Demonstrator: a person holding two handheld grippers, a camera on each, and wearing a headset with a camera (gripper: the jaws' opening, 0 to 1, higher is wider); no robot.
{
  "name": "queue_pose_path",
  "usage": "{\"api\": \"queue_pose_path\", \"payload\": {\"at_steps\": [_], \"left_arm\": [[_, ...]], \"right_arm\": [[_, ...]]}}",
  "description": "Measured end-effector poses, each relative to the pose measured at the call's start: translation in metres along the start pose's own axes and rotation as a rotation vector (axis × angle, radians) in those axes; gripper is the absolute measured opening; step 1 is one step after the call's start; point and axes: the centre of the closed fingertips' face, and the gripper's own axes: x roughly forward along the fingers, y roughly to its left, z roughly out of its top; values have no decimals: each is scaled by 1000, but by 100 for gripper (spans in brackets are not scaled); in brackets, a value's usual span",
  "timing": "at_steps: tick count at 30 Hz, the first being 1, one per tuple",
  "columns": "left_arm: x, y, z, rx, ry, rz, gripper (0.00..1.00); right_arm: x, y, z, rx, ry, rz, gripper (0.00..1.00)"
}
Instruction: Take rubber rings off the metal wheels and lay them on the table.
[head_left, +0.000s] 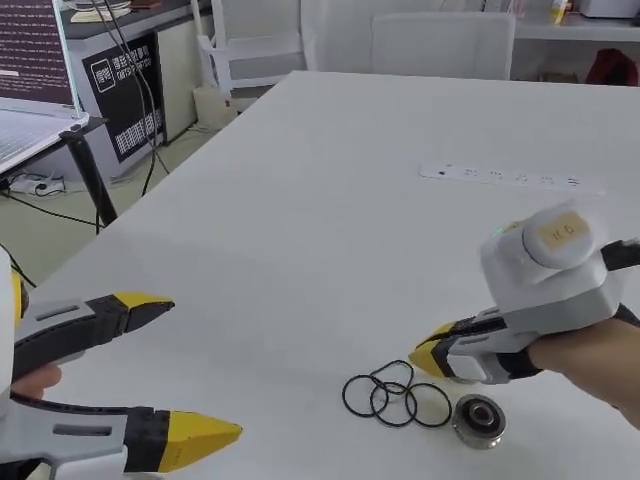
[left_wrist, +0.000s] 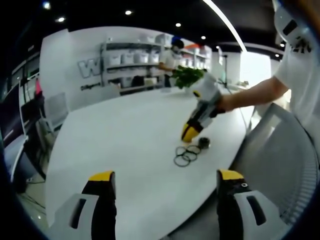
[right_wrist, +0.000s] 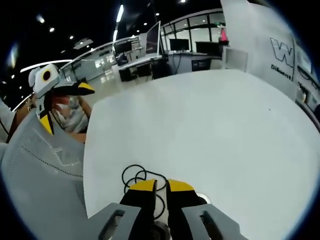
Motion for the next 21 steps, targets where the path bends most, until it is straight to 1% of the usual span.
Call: {"api": "queue_pose_path", "payload": {"at_steps": [2,3,6,7,10,13,15,18,20,21], "left_arm": [[0,-1,0,-3,3,-5,85],[0,-1,0,-2,3,-5,85],[0,-2,0,1,3,-8,85],[0,-2,0,0,3,-9,85],[1,-2,1,4,3,-10,85],[1,-3,1,6,3,-12,85],[1,-3,2,10,4,-16,85],[2,-3,3,14,4,-19,85],[2,-3,3,16,5,-20,85],[2,-3,4,17,5,-21,85]], "right_arm": [[-7,2,5,28,-29,15,6],[-8,2,6,31,-32,17,7],[-21,2,11,44,-58,17,7],[-25,2,12,43,-72,15,7],[-33,1,12,24,-87,7,8],[-43,4,17,28,-127,11,11],[-50,5,21,18,-150,12,12],[-58,7,25,10,-174,8,14],[-67,9,30,10,-205,9,16],[-70,9,30,10,-210,6,17]]}}
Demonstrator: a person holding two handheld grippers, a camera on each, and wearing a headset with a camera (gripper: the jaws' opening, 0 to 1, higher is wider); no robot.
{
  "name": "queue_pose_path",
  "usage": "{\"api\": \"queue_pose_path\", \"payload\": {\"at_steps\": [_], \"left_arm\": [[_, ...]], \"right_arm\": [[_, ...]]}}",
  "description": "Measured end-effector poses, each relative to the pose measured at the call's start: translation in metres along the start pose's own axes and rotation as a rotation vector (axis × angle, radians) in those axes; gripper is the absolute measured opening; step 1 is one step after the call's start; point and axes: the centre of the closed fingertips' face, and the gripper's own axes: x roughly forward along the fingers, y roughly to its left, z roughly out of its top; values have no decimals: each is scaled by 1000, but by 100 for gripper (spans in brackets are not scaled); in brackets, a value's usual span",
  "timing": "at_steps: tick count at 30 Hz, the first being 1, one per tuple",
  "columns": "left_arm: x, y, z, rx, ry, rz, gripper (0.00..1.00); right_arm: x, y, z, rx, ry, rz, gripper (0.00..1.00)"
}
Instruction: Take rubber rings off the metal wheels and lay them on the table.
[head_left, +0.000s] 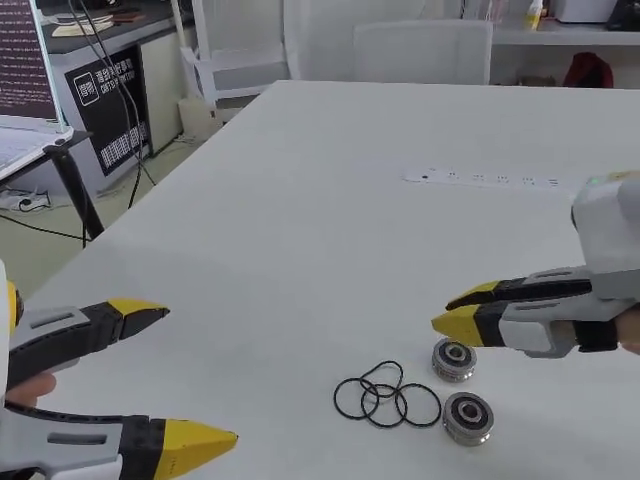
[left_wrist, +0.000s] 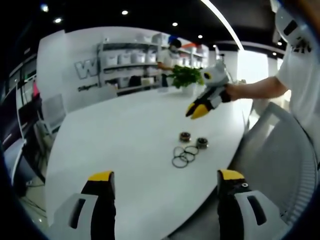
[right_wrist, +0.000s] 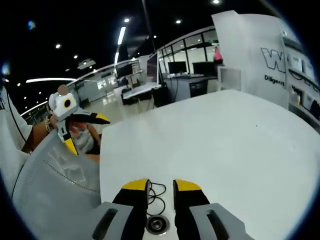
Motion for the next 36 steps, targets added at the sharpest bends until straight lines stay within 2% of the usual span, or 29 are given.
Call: {"api": "queue_pose_path", "payload": {"at_steps": [7,10,12,17,24,31,34,36], "left_arm": [[0,-2,-1,11,9,-10,85],[-1,-2,0,8,4,-7,85],[-2,-2,0,5,2,-7,85],[-1,-5,-1,17,17,-22,86],[1,-4,4,23,12,-25,86],[4,-6,5,31,17,-38,87],[5,-7,6,28,17,-45,88],[6,-7,7,28,16,-48,88]], "right_arm": [[-22,-3,-2,7,-29,-28,23],[-36,-4,-1,-1,-59,-51,24],[-44,-5,-1,-3,-72,-60,27],[-67,-14,2,30,-146,-128,34],[-94,-16,-4,71,-207,-160,50],[-112,-20,-19,117,-273,-212,68],[-113,-18,-31,116,-268,-221,76],[-114,-16,-38,120,-266,-228,78]]}}
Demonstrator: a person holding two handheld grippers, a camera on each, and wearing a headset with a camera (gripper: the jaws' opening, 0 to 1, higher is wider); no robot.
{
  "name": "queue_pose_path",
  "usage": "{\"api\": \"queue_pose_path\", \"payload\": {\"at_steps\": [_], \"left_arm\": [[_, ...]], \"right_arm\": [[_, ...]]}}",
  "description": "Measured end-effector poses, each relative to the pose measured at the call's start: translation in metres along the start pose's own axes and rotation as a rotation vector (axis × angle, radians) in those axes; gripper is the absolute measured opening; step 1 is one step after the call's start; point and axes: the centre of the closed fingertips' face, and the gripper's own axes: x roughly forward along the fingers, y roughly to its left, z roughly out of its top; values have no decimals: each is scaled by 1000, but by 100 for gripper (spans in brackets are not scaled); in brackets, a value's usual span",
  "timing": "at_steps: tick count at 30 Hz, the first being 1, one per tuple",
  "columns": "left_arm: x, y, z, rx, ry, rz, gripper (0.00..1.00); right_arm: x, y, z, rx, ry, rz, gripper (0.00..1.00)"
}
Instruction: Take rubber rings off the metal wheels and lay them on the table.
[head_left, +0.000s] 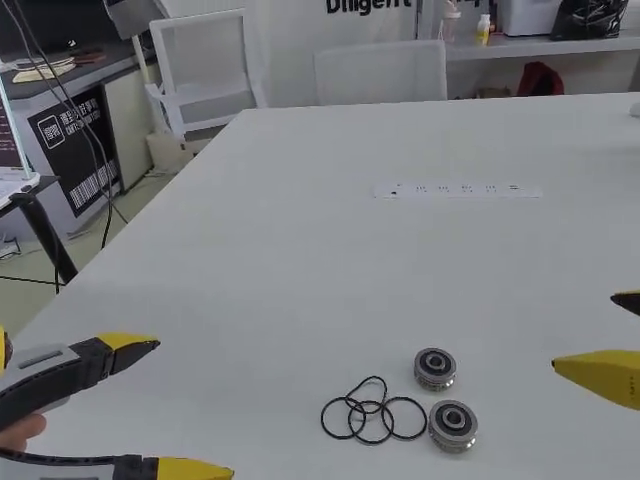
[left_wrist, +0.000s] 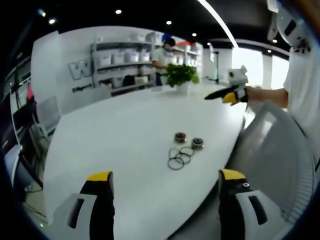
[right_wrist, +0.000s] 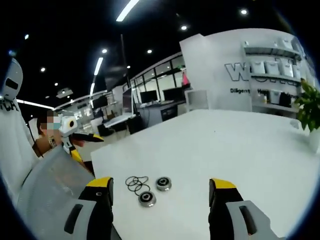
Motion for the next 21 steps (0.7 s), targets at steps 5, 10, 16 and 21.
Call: {"api": "queue_pose_path", "payload": {"at_steps": [5,10,16,21], "left_arm": [[3,-1,2,-4,-5,-9,90],[5,0,1,-15,1,-8,93],[9,1,-2,-63,5,-9,100],[11,2,-8,-86,20,-6,100]], "right_arm": [[-5,6,-14,28,8,-8,91],[-9,10,-34,22,84,-21,92],[-10,11,-57,28,170,-40,97],[-9,13,-72,25,223,-38,99]]}}
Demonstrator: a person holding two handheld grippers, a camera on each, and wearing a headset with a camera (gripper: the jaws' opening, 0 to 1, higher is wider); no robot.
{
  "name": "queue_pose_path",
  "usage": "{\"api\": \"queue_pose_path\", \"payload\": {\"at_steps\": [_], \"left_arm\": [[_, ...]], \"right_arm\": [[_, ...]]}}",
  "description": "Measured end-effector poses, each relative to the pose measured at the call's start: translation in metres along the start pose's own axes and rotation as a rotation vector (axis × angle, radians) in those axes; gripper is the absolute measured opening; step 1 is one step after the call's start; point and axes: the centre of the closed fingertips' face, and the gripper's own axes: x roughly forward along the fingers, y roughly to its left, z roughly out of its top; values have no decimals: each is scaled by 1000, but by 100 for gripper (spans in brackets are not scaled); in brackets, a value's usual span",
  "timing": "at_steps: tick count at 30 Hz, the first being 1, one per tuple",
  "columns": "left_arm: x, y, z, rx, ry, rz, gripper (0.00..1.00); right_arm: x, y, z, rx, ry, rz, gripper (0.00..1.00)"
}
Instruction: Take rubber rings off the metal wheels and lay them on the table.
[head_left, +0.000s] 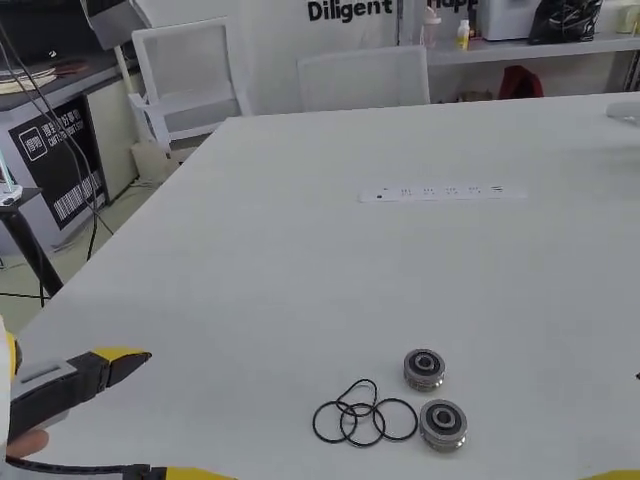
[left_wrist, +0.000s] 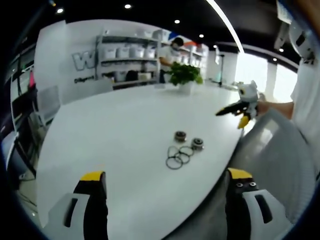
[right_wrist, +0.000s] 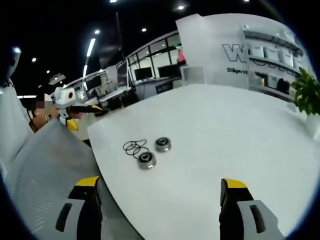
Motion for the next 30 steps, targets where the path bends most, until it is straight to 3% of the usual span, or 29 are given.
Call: {"api": "queue_pose_path", "payload": {"at_steps": [15,30], "left_arm": [[5,2,-17,-28,40,14,100],[3,-2,-26,-45,62,31,100]], "right_arm": [[3,-3,-29,29,79,-24,99],[0,9,-38,20,108,-18,96]]}}
